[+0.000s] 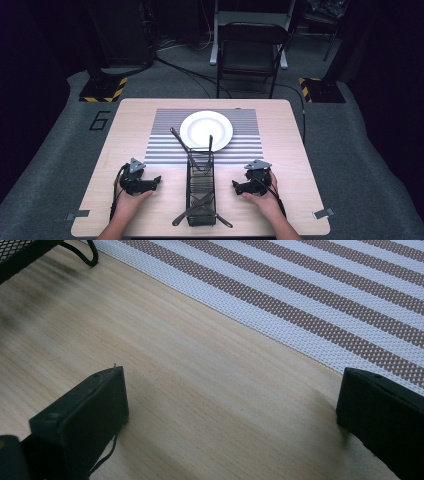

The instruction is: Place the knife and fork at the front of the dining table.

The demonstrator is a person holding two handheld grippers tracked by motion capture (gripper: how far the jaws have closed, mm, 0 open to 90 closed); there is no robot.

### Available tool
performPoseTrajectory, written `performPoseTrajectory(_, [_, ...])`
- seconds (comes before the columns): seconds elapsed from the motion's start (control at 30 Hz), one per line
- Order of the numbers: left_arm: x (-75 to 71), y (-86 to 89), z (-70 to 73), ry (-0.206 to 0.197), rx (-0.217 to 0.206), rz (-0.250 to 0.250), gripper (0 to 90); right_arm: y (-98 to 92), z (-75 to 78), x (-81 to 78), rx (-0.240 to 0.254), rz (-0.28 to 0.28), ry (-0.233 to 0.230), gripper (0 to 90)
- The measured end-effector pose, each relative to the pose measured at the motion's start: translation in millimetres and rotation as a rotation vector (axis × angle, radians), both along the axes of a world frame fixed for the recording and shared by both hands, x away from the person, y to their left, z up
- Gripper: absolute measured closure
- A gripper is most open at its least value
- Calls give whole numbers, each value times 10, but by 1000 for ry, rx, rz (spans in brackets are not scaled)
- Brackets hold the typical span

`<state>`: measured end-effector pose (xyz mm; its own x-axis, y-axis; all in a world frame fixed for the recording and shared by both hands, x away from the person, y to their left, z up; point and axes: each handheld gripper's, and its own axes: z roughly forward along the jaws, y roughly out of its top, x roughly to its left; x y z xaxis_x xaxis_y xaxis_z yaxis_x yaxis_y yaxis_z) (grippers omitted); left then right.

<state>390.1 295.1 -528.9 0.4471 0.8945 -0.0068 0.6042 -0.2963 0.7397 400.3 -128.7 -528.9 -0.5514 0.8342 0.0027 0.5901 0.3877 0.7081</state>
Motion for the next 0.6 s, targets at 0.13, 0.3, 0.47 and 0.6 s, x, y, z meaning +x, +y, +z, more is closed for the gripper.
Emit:
performPoseTrajectory(0.13, [0, 1, 3, 5, 3, -3, 145, -1, 1, -1, 1, 0, 1, 0])
performPoseTrajectory(0.3, [2, -2, 3, 4, 2, -2, 145, -5, 2, -3, 6, -5, -2, 7])
performPoseTrajectory(0.47, [2, -2, 3, 4, 2, -2, 145, -6, 6, -7, 3, -7, -3, 19])
performPoseTrajectory(0.6, [2, -2, 3, 4, 1, -2, 145, -17, 48, -18, 1, 0, 1, 143])
